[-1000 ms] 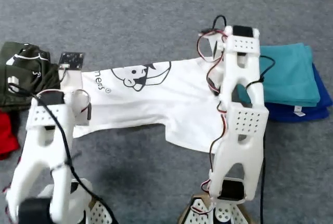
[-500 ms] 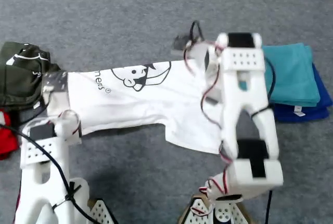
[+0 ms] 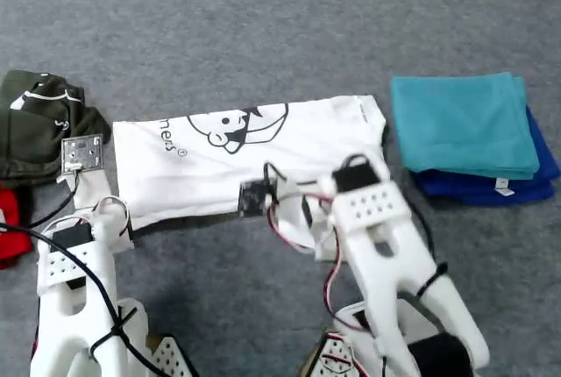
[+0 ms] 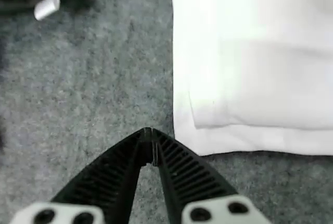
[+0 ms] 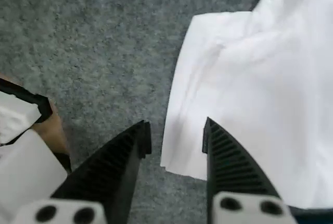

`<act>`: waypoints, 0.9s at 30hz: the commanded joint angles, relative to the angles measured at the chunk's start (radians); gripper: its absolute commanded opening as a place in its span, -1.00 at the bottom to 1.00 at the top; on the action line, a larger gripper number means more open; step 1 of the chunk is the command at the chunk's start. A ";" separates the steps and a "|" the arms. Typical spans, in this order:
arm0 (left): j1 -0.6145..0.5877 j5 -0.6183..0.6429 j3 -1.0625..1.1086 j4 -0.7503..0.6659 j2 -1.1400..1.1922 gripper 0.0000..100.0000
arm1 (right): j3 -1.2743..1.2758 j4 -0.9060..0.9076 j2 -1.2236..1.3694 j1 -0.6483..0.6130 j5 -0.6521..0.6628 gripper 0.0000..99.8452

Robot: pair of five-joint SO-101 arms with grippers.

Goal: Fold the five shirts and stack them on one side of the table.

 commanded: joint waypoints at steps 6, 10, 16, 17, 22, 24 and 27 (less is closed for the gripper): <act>-0.006 -0.005 -0.003 -0.017 -0.016 -0.96 | 0.110 -0.166 -0.031 -0.015 0.009 -0.59; -0.006 -0.005 -0.002 -0.017 -0.016 -0.96 | 0.110 -0.224 -0.007 -0.013 0.009 -0.59; 0.020 -0.005 0.011 -0.017 -0.016 -0.96 | 0.101 -0.318 0.209 -0.015 0.009 -0.59; 0.021 -0.006 0.011 -0.017 -0.016 -0.96 | 0.091 -0.319 0.242 -0.016 0.009 -0.59; 0.020 -0.006 0.011 -0.018 -0.016 -0.96 | 0.058 -0.316 0.277 -0.013 0.008 -0.59; 0.020 -0.006 0.012 -0.018 -0.016 -0.96 | 0.056 -0.318 0.277 -0.013 0.008 -0.60; 0.020 -0.006 0.012 -0.018 -0.016 -0.96 | 0.054 -0.319 0.277 0.010 0.009 -0.63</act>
